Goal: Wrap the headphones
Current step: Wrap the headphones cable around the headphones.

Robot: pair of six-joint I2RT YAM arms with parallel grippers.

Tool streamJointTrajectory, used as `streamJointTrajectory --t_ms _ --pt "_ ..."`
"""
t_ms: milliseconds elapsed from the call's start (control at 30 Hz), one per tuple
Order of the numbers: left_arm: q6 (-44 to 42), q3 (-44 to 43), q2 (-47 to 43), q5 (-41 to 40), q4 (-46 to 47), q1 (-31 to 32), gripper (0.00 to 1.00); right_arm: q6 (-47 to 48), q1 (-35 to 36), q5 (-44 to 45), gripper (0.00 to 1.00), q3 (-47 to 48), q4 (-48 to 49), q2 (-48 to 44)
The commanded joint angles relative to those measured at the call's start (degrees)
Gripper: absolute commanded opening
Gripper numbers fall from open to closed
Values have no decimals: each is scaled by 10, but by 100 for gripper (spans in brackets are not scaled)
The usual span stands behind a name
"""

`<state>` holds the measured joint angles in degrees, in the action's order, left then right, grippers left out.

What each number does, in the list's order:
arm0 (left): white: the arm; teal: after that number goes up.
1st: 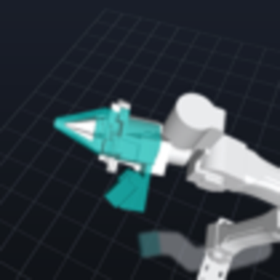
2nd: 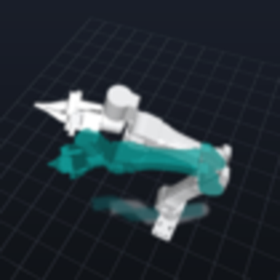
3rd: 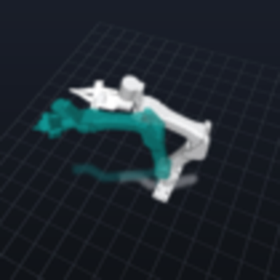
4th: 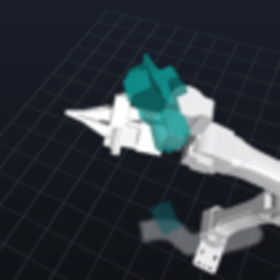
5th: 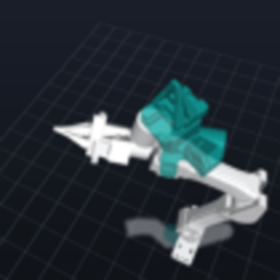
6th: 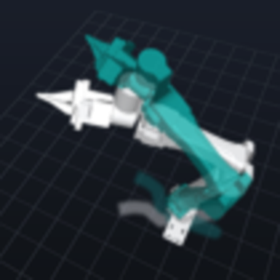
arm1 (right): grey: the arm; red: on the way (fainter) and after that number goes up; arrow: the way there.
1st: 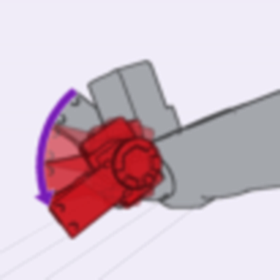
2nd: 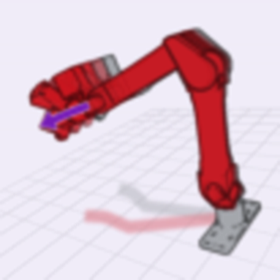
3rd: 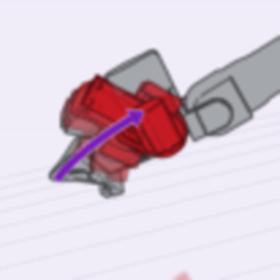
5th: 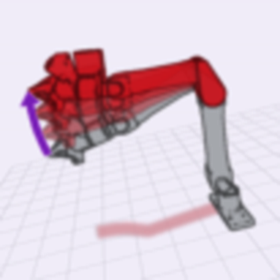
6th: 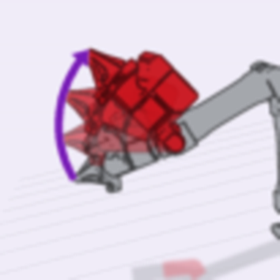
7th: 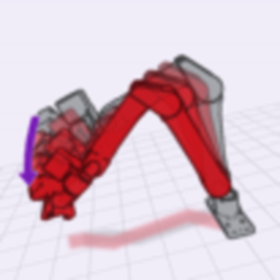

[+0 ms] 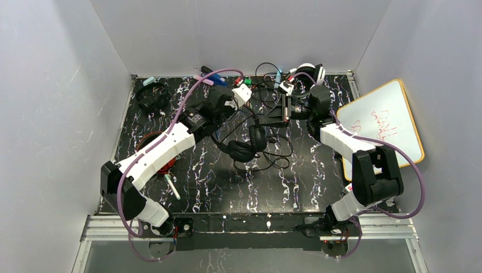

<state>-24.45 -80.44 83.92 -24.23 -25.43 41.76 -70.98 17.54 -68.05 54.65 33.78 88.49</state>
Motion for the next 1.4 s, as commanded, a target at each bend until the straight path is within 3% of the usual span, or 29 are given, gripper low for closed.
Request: streamJointTrajectory --t_ms 0,300,500,767,933,1067,1233,1367 --pt "164 -36 14 -134 13 -2 0 -21 20 22 19 35 30 -24" --pt "356 -58 26 -187 -14 -2 0 68 38 76 11 59 -66 -23" --pt "532 -126 71 -253 -116 -4 0 95 59 87 10 59 -91 -22" --pt "669 -182 117 -265 -197 -18 0 142 90 118 9 38 -130 -32" --pt "655 -181 119 -247 -180 -21 0 166 90 129 10 42 -157 -42" --pt "578 -121 85 -196 -97 -20 0 161 82 116 11 81 -172 -30" --pt "494 -37 34 -202 -3 -20 0 112 68 86 15 119 -135 -5" --pt "451 -17 22 -230 24 -21 0 97 68 72 18 142 -137 11"
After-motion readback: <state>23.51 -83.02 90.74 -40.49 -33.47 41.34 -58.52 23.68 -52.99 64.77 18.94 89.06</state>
